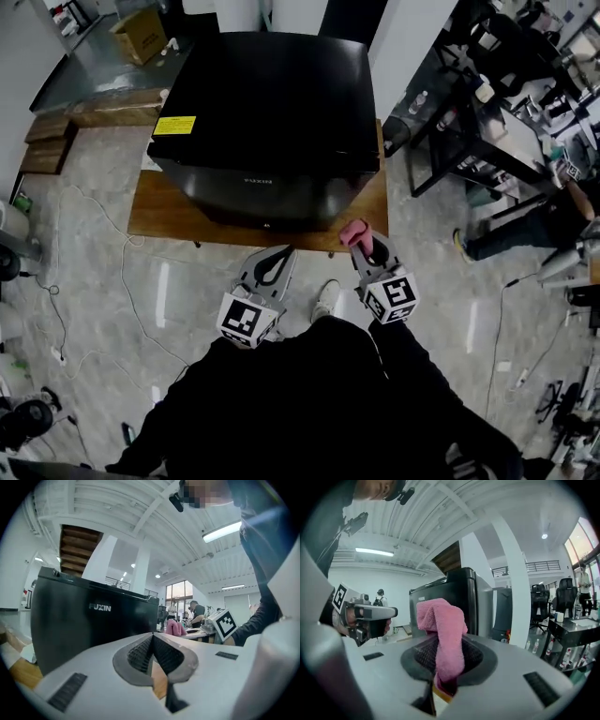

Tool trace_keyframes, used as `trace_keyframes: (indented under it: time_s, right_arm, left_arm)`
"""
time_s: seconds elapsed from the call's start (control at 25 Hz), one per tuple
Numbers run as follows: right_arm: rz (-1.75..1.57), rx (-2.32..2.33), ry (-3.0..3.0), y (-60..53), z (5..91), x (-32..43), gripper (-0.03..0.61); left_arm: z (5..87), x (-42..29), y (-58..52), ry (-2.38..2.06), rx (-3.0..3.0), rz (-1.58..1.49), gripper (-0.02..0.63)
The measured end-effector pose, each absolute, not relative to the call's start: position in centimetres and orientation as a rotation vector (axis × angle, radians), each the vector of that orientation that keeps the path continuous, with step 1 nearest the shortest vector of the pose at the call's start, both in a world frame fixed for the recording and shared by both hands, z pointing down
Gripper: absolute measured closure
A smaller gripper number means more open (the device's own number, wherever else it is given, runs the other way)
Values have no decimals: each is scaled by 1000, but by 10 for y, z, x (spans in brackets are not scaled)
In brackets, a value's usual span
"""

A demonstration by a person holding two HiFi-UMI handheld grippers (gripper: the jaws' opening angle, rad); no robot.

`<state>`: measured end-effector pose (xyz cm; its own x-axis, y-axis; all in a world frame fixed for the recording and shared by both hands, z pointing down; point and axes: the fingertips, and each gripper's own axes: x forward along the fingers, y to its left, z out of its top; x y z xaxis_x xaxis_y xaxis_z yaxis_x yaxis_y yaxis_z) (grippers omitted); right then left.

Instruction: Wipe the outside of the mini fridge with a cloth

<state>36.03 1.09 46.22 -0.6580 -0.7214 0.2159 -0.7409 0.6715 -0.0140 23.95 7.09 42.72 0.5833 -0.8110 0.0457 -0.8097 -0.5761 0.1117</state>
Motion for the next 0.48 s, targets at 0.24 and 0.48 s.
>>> trace_keyframes:
  time_s: [0.24, 0.48]
  right_arm:
    - [48, 1100, -2688, 53, 439, 315, 497]
    - [-23, 950, -2725, 51, 437, 300, 495]
  left_arm:
    - [412, 206, 93, -1431, 2701, -6, 607]
    - [414, 199, 94, -1532, 2663, 78, 607]
